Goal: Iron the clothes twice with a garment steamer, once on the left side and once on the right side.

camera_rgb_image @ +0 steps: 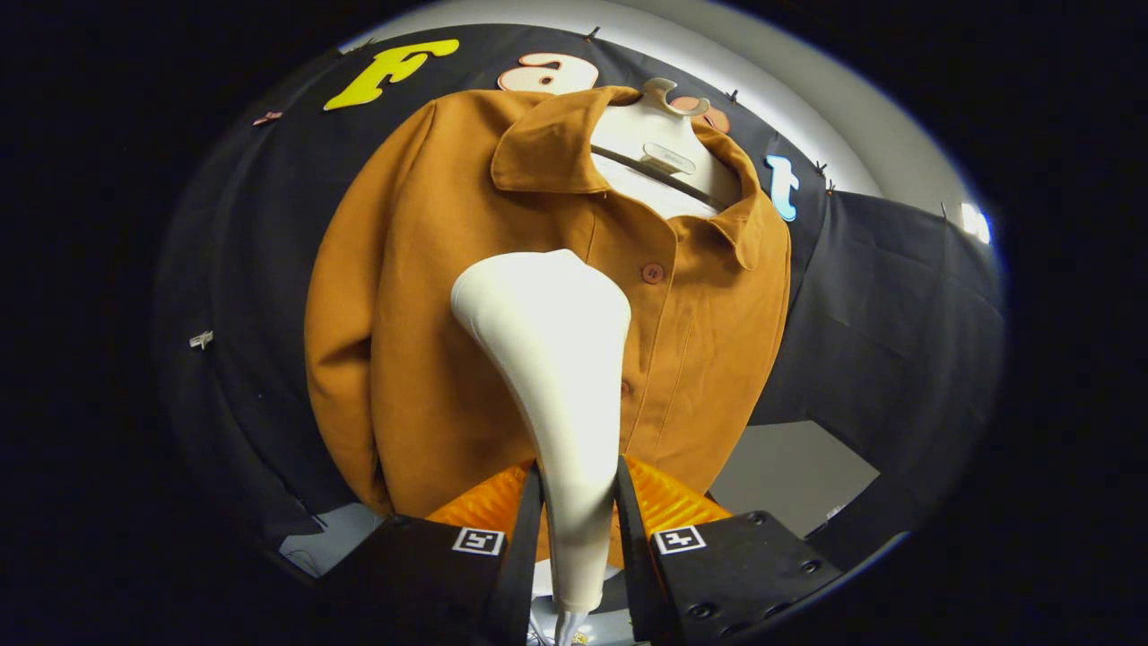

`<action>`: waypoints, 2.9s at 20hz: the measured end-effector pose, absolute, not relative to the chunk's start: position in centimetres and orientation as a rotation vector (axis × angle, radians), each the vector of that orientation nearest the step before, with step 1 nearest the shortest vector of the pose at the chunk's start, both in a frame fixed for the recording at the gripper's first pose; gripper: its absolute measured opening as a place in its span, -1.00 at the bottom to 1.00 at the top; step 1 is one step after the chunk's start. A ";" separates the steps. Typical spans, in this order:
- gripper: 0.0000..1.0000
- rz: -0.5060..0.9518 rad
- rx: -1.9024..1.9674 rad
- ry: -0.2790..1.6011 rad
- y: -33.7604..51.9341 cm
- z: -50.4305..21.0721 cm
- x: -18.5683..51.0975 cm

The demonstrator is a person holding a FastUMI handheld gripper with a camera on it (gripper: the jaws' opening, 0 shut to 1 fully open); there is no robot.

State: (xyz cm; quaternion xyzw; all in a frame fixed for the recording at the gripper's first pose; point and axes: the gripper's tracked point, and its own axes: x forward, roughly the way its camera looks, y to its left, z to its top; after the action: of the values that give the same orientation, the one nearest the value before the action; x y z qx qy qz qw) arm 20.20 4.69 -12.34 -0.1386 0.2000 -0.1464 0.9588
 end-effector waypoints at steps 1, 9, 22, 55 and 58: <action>-0.08 -0.300 -0.282 0.411 4.8 -12.7 20.4; -0.08 -0.341 -0.345 0.482 5.0 -16.5 20.1; -0.08 -0.375 -0.359 0.678 3.9 -26.4 17.2; -0.08 -0.340 -0.225 0.648 -0.6 -22.1 11.7; -0.08 -0.347 -0.194 0.570 0.0 -17.8 11.0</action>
State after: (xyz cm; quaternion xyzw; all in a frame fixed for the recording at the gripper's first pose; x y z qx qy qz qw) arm 11.02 0.03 -17.76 -0.0949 0.2792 -0.1701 0.9403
